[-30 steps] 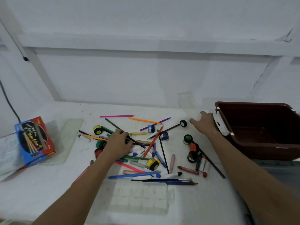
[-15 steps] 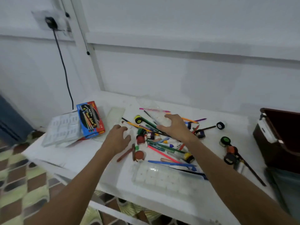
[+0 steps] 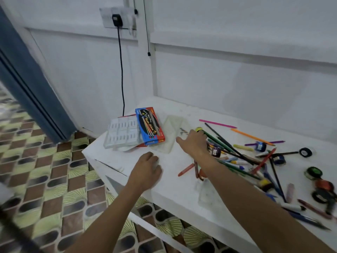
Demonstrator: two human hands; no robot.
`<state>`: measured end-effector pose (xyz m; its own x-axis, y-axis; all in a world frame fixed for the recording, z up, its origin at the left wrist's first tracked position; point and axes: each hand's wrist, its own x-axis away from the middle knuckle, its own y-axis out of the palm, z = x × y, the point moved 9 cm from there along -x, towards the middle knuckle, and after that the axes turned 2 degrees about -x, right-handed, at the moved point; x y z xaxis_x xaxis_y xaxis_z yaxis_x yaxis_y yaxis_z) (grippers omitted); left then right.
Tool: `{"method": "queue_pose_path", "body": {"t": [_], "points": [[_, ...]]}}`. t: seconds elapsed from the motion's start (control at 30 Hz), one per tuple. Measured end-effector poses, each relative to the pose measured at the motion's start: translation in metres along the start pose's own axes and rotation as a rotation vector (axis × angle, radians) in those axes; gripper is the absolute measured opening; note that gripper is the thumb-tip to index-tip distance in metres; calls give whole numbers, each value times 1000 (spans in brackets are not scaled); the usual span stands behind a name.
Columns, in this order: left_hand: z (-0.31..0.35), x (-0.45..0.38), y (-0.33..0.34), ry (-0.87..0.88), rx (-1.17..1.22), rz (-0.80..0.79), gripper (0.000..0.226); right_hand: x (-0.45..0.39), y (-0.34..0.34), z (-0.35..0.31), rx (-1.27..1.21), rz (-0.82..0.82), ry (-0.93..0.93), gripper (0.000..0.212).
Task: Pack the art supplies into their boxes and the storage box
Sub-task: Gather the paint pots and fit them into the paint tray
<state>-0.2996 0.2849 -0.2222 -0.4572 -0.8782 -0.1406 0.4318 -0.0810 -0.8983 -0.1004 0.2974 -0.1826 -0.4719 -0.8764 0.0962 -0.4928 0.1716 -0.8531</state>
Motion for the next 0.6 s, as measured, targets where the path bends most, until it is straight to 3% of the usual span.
{"method": "queue_pose_path", "body": {"t": [0.1, 0.23, 0.4, 0.6], "points": [[-5, 1, 2, 28, 9, 35, 39, -8, -9, -20, -28, 59, 0, 63], [-5, 1, -1, 75, 6, 81, 43, -10, -14, -73, -114, 110, -165, 64], [-21, 2, -7, 89, -69, 74, 44, -4, 30, -141, -30, -15, -354, 63], [-42, 8, -8, 71, -105, 36, 49, -12, 68, -149, 81, -99, -373, 77]]}}
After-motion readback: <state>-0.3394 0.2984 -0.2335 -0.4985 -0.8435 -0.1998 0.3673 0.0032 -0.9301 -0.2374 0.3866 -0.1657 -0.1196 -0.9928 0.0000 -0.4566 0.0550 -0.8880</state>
